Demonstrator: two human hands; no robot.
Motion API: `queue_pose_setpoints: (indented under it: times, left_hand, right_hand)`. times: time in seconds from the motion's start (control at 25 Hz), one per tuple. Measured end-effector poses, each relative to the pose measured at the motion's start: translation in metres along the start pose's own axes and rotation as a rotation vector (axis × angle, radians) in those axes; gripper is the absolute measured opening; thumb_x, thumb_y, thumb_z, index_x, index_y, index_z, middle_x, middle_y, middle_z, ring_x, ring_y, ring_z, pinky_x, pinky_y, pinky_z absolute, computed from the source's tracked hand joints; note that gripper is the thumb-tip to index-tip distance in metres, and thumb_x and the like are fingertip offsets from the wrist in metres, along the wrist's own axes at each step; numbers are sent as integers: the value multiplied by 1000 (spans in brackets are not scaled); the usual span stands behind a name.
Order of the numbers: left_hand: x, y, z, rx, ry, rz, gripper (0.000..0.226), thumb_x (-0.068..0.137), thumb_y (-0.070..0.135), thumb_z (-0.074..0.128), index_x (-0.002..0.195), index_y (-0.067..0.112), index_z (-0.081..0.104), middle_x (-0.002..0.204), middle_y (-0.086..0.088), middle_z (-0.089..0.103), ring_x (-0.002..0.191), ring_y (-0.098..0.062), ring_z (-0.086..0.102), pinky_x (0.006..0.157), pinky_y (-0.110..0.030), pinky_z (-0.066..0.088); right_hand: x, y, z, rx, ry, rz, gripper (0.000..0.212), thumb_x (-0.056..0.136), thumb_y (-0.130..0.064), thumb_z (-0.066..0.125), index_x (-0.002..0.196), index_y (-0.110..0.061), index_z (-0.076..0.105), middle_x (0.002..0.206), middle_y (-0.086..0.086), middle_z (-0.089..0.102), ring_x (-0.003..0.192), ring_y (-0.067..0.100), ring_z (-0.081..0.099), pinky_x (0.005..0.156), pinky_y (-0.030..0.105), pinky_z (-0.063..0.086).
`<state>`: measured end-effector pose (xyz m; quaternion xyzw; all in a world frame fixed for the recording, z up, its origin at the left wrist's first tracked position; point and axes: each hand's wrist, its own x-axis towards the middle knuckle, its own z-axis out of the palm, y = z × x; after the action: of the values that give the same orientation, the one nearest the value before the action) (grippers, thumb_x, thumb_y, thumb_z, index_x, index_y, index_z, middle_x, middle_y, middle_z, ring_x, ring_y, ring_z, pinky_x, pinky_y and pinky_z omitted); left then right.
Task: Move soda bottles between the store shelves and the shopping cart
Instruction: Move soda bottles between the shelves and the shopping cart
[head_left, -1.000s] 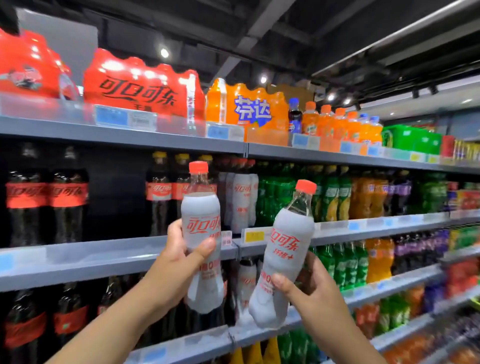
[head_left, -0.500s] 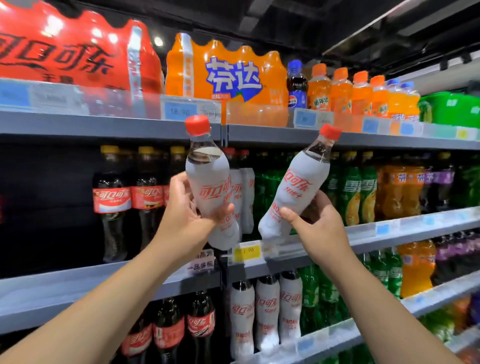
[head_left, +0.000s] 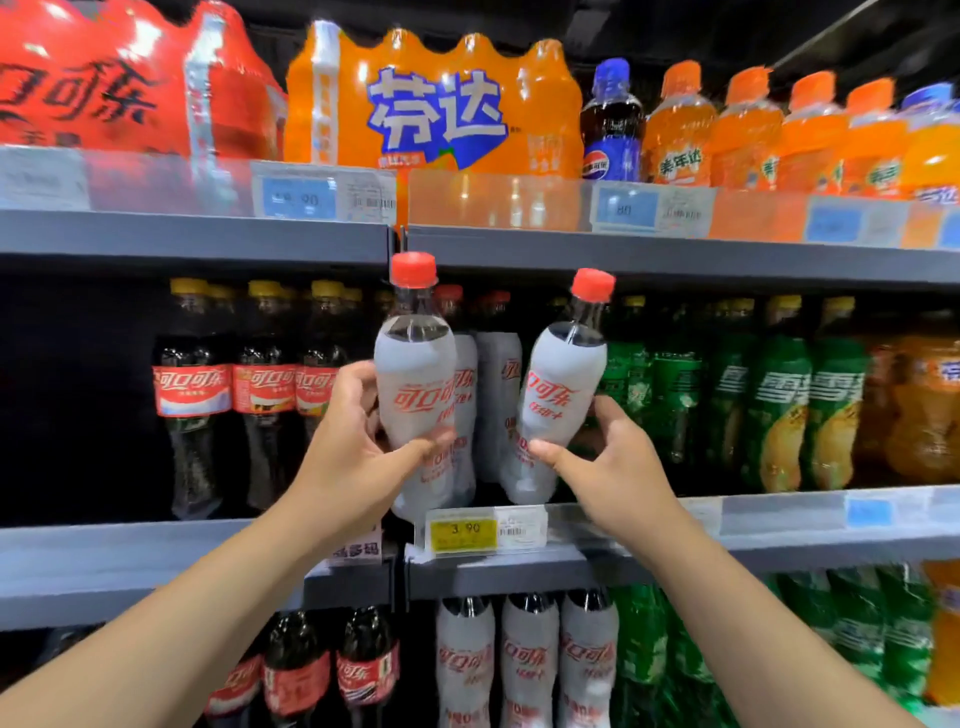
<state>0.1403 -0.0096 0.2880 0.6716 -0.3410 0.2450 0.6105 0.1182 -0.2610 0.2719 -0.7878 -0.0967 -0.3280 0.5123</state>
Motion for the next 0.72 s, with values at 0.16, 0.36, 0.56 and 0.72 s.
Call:
queue_pose_setpoints:
  times: [0.16, 0.36, 0.56, 0.72]
  left_hand:
    - [-8, -6, 6, 106, 19, -45, 61, 68, 45, 84, 117, 37, 48, 116, 15, 69, 109, -4, 68, 83, -17, 56]
    - [-8, -4, 18, 217, 127, -87, 57, 74, 44, 83, 120, 34, 50, 117, 12, 68, 106, 4, 66, 80, -13, 55]
    - [-7, -3, 31, 222, 216, -166, 42, 81, 37, 81, 106, 31, 48, 108, 9, 68, 94, 6, 67, 70, -17, 56]
    - [-5, -5, 35, 264, 237, -205, 48, 80, 42, 81, 109, 22, 49, 103, 11, 68, 88, 8, 66, 71, -21, 54]
  right_hand:
    - [5, 5, 3, -10, -96, 33, 47, 83, -29, 84, 122, -30, 60, 107, -24, 67, 90, -20, 62, 65, -1, 46]
    - [20, -2, 5, -90, -170, 11, 47, 83, -22, 84, 124, -20, 64, 108, -11, 73, 95, -3, 69, 76, 11, 52]
    - [35, -5, 16, -121, -186, 71, 51, 87, -21, 80, 132, -16, 57, 116, 0, 71, 97, 16, 64, 77, 23, 48]
    - [37, 3, 18, -97, -175, 80, 53, 88, -23, 79, 135, -20, 55, 123, 1, 70, 106, 21, 67, 89, 32, 54]
